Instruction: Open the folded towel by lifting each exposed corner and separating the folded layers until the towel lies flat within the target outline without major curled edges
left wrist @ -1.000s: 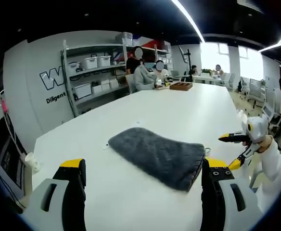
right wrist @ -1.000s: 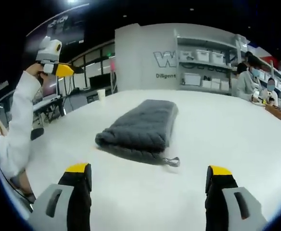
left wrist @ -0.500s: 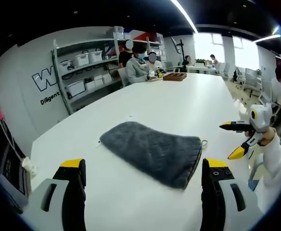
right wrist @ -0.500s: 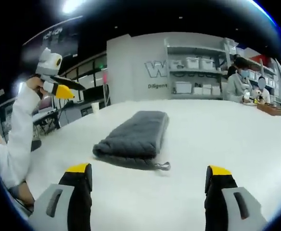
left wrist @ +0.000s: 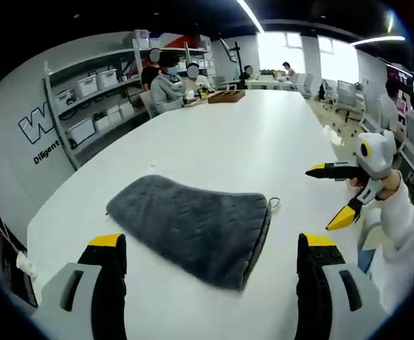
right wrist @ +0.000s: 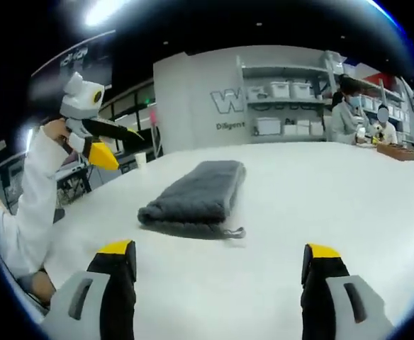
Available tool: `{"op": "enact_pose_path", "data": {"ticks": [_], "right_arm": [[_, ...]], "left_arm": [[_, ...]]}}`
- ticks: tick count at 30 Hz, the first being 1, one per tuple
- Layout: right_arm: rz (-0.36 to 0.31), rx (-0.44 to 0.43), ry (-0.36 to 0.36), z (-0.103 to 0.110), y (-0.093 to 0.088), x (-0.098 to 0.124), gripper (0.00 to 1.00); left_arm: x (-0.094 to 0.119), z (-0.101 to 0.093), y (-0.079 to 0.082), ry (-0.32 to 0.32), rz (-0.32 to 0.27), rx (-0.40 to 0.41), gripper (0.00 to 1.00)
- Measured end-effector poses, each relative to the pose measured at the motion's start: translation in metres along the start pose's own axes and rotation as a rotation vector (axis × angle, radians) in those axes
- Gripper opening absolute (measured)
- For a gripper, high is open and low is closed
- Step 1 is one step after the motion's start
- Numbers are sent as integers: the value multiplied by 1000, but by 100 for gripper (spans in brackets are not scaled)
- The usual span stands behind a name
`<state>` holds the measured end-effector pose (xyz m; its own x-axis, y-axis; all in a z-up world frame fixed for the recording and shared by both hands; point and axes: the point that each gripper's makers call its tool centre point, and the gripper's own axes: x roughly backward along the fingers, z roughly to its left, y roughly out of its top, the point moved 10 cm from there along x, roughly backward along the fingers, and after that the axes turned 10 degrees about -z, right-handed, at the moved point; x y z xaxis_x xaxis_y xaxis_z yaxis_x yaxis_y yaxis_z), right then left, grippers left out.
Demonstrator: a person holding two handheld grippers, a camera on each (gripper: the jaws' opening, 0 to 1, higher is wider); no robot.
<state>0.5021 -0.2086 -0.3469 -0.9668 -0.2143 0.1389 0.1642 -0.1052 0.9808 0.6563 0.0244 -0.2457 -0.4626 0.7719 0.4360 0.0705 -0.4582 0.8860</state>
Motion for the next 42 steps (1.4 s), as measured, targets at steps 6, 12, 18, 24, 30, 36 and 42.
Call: {"op": "enact_pose_path", "data": {"ticks": [6, 12, 18, 24, 30, 36, 42], "right_arm": [[0, 1, -4, -1, 0, 1, 97], [4, -1, -4, -1, -2, -1, 97], [9, 2, 4, -1, -3, -1, 97], [14, 5, -4, -4, -4, 1, 95], [25, -9, -2, -4, -7, 1, 95], [36, -6, -6, -5, -9, 2, 94], [39, -7, -5, -6, -10, 3, 93]], "left_arm": [[-19, -12, -2, -31, 22, -13, 99], [-34, -18, -3, -36, 17, -6, 97], [-52, -25, -7, -36, 26, 0, 97], [-70, -35, -6, -62, -20, 4, 95], [-92, -45, -8, -84, -93, 25, 90], [-106, -56, -7, -71, -186, -32, 87], [-111, -67, -8, -56, -234, -100, 73]]}}
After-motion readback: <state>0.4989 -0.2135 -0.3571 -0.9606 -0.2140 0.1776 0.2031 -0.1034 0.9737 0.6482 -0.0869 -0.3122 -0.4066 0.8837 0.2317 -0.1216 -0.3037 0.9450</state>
